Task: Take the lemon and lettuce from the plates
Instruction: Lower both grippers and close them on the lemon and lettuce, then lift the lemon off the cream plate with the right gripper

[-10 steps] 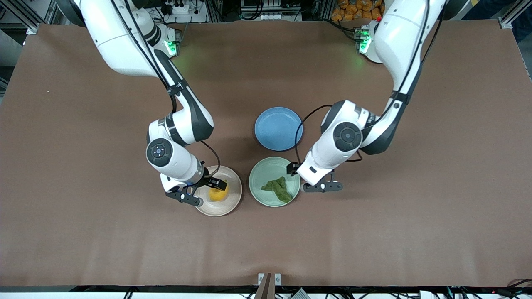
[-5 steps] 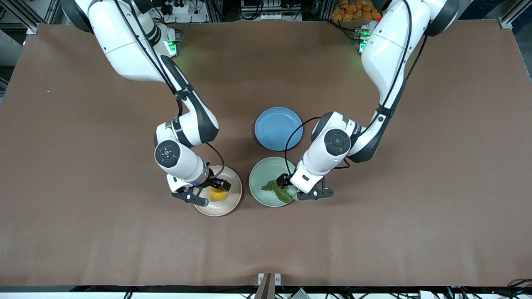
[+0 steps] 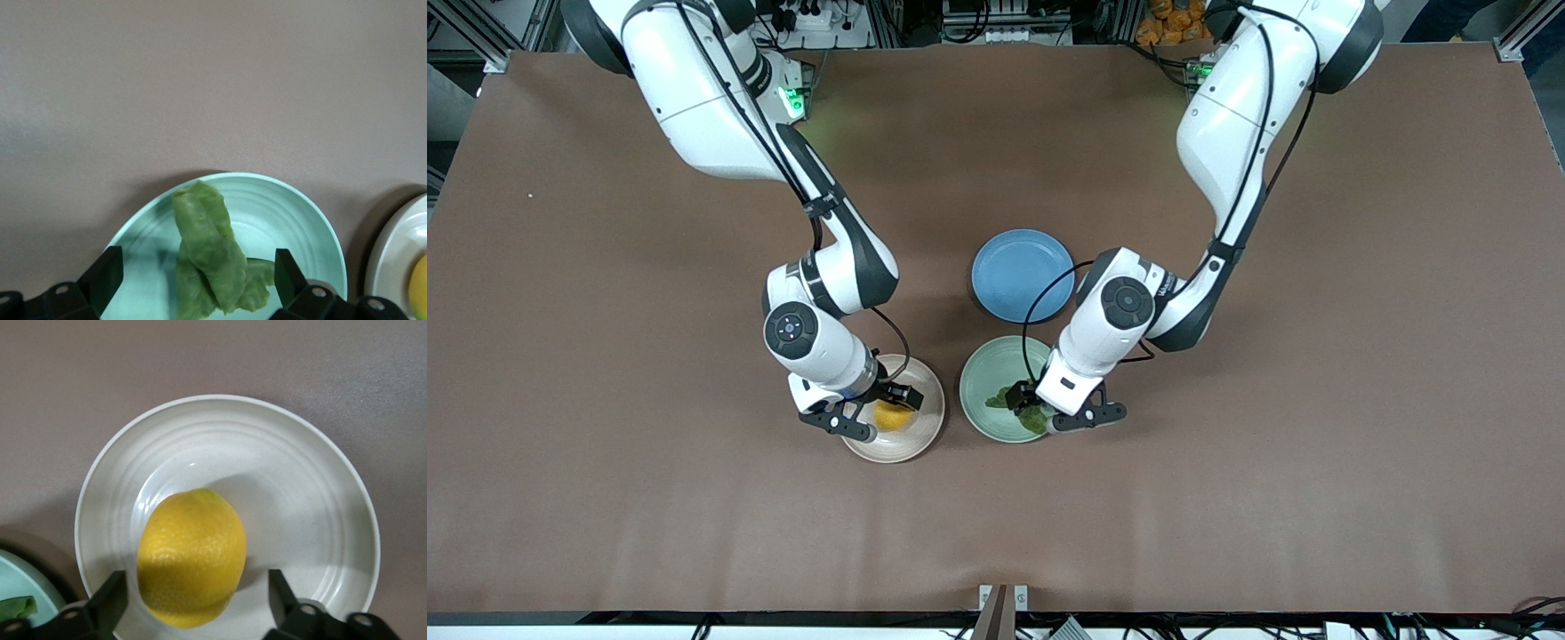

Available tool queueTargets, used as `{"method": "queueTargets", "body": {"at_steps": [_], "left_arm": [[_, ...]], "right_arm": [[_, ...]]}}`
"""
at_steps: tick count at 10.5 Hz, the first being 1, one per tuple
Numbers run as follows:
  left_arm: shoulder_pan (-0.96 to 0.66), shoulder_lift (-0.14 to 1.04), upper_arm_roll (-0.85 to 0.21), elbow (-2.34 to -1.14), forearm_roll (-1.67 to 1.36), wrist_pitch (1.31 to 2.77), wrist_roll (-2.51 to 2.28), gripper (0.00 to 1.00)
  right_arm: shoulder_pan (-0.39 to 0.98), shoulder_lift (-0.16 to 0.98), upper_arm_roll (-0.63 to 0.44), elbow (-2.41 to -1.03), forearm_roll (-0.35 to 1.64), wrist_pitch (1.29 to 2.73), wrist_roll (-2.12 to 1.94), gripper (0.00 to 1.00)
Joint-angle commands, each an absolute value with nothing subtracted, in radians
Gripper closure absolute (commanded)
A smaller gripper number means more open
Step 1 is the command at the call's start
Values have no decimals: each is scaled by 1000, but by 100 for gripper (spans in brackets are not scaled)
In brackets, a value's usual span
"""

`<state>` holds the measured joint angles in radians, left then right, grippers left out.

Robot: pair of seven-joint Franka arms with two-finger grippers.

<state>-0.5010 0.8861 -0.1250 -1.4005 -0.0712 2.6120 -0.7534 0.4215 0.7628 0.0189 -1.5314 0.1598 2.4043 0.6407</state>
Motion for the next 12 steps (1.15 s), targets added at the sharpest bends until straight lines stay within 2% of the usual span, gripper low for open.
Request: {"method": "queueTargets", "body": {"at_steps": [1, 3, 5, 6, 8, 10, 11, 12], "left_arm": [[-566, 920, -65, -1370, -77, 2646, -819, 0], [-569, 930, -63, -1370, -77, 2649, -819, 0], [-571, 936, -58, -1371, -77, 2657, -819, 0], [-571, 936, -58, -1373, -77, 2657, -821, 3], [-571, 936, -60, -1373, -77, 2655, -851, 37], [-572, 936, -60, -1373, -77, 2655, -857, 50], [-572, 936, -60, -1374, -78, 2655, -865, 69], [-572, 936, -60, -1374, -78, 2655, -868, 76]], "right_arm": [[433, 770, 11, -1523, 160, 2418, 653, 59], [434, 770, 11, -1526, 158, 2436, 653, 100], [433, 766, 9, -1522, 152, 2430, 646, 100], [425, 755, 9, -1516, 126, 2419, 646, 100], [399, 744, 3, -1505, 114, 2369, 637, 100], [376, 724, -2, -1488, 114, 2291, 634, 100], [364, 713, -2, -1462, 109, 2243, 634, 100], [351, 709, -8, -1436, 109, 2196, 632, 100]]}}
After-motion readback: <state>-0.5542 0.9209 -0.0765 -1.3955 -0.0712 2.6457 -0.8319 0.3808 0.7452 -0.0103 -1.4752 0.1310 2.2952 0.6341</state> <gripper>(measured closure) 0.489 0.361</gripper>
